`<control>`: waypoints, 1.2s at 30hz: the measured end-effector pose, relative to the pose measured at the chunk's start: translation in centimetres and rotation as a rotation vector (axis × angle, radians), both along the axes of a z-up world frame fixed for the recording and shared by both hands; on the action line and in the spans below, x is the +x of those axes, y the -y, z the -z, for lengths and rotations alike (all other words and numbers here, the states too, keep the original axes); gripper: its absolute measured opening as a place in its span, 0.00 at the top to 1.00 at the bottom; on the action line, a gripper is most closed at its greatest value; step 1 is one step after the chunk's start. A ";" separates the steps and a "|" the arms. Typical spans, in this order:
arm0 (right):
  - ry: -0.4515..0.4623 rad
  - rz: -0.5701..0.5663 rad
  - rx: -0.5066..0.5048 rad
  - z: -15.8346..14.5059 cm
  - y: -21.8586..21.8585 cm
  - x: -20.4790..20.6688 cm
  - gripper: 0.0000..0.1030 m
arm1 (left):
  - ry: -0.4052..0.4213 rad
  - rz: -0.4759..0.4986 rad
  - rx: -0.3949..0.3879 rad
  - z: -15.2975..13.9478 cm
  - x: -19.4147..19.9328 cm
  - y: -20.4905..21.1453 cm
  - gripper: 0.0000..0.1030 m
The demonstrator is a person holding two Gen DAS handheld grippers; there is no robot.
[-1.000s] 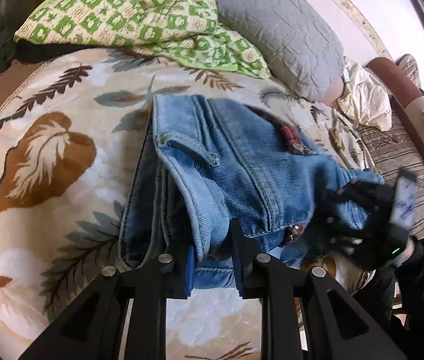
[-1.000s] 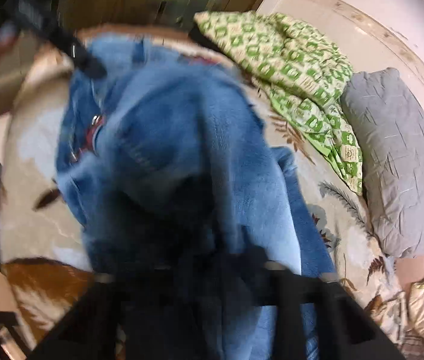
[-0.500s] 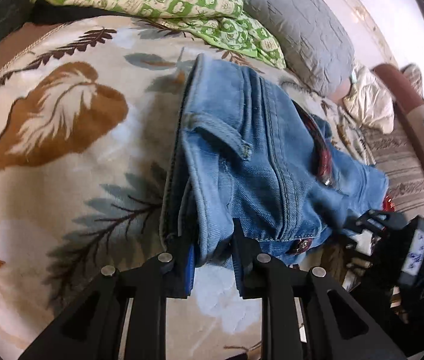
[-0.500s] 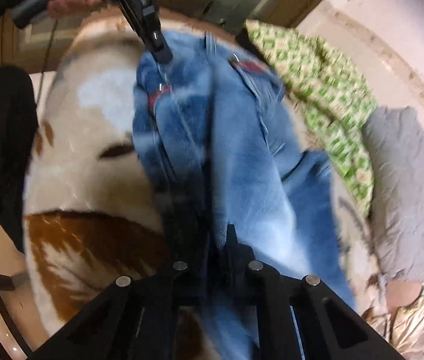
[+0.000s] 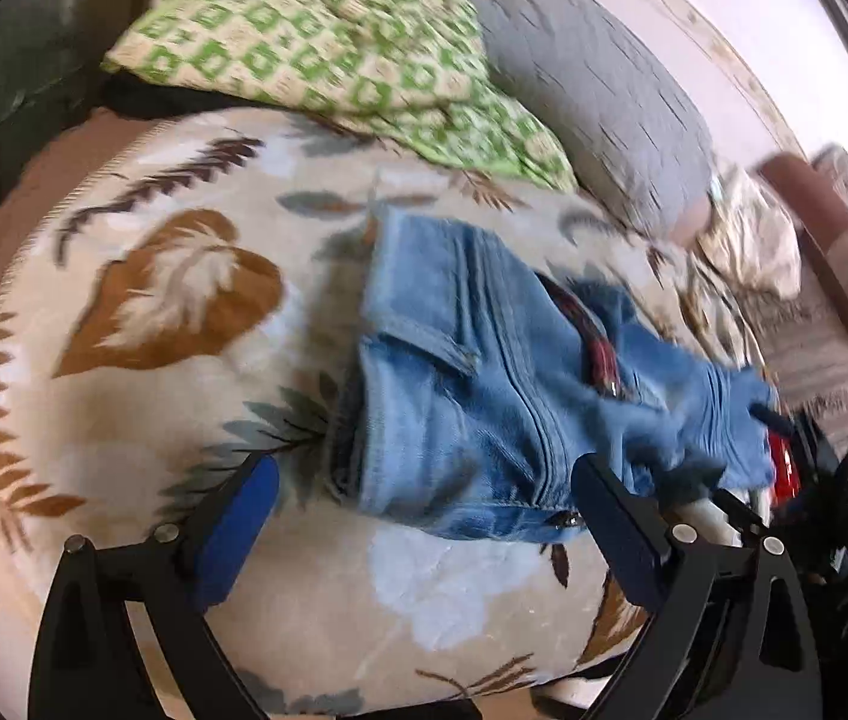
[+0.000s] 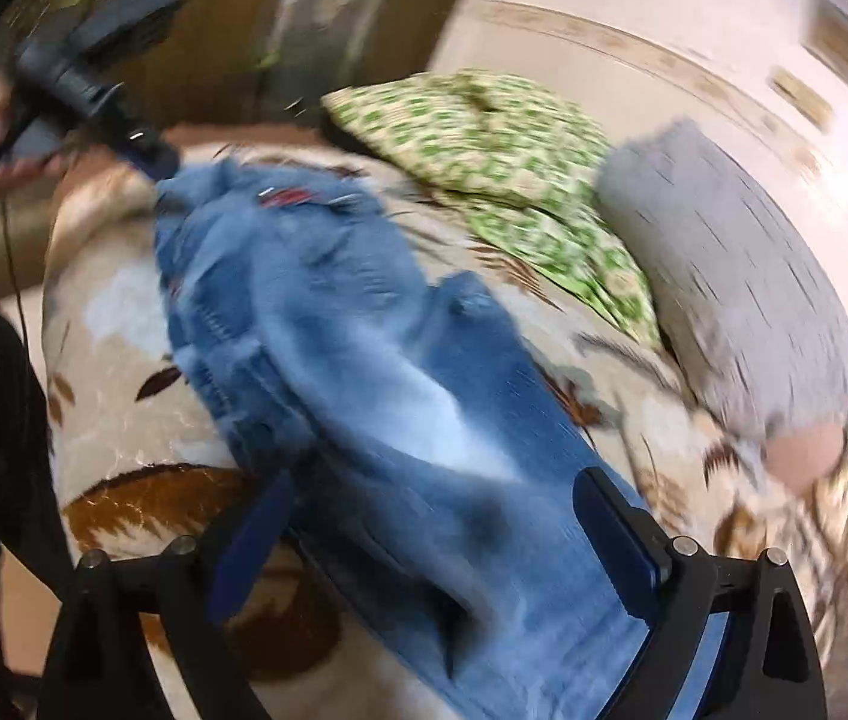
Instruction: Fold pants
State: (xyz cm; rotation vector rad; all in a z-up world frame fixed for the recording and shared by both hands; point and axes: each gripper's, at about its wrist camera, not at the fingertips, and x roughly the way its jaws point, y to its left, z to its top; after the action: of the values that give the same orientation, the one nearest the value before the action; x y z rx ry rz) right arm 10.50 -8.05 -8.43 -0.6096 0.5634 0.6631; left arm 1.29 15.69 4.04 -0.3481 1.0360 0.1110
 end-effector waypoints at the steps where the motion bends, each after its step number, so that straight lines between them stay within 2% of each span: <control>1: -0.027 0.026 0.043 -0.5 1.2 0.2 0.07 | 0.004 -0.013 -0.003 -0.2 -0.2 -0.3 0.05; 3: -0.076 0.055 0.111 -1.4 2.5 0.9 0.07 | 0.013 -0.077 -0.050 -0.4 -1.0 -1.0 0.05; 7: -0.225 0.055 0.274 -4.1 3.0 3.5 0.07 | 0.036 -0.231 -0.250 1.3 -2.7 -1.8 0.04; 10: -0.348 0.006 0.355 -5.9 0.5 6.8 0.05 | 0.069 -0.287 -0.366 3.4 -3.6 -1.2 0.04; 12: -0.412 -0.029 0.362 -6.9 -2.5 9.1 0.05 | 0.086 -0.310 -0.402 4.6 -3.6 -0.4 0.04; 16: -0.567 -0.087 0.329 -7.0 -10.4 13.1 0.05 | 0.100 -0.347 -0.420 7.7 -2.9 0.4 0.04; 18: -0.607 -0.091 0.287 -6.4 -13.7 14.2 0.05 | 0.172 -0.366 -0.419 8.1 -2.9 0.5 0.00; 23: -0.722 -0.056 0.161 -2.2 -21.9 17.6 0.05 | 0.272 -0.396 -0.393 8.7 -2.8 0.7 0.00; 27: -0.776 -0.022 0.061 1.4 -24.7 19.2 0.05 | 0.282 -0.376 -0.322 8.6 -2.4 1.5 0.00; 29: -0.809 -0.033 0.023 3.4 -25.3 19.4 0.18 | 0.285 -0.368 -0.312 8.8 -2.2 1.5 0.01; 30: -0.819 -0.045 0.002 4.2 -25.6 19.2 0.32 | 0.285 -0.363 -0.300 8.8 -2.4 1.4 0.14; 31: -0.798 -0.052 -0.027 4.9 -25.9 19.0 0.32 | 0.276 -0.359 -0.276 8.9 -2.4 1.4 0.29; 32: -0.761 -0.073 -0.033 5.1 -26.1 18.5 0.33 | 0.248 -0.384 -0.255 9.3 -2.6 1.0 0.63; 33: -0.738 -0.083 -0.034 5.1 -26.2 18.2 0.35 | 0.248 -0.419 -0.304 10.0 -3.2 0.1 0.68; 35: -0.725 -0.091 -0.031 5.0 -26.1 18.0 0.38 | 0.270 -0.418 -0.392 10.3 -3.9 -0.8 0.72; 36: -0.719 -0.096 -0.029 4.9 -26.1 17.9 0.40 | 0.272 -0.414 -0.395 10.3 -3.9 -0.7 0.72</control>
State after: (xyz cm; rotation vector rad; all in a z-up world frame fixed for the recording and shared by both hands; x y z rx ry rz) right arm 28.39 18.06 -13.31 -0.4142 1.2182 0.9708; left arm -2.64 16.43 -6.24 -0.9116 0.7004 0.2240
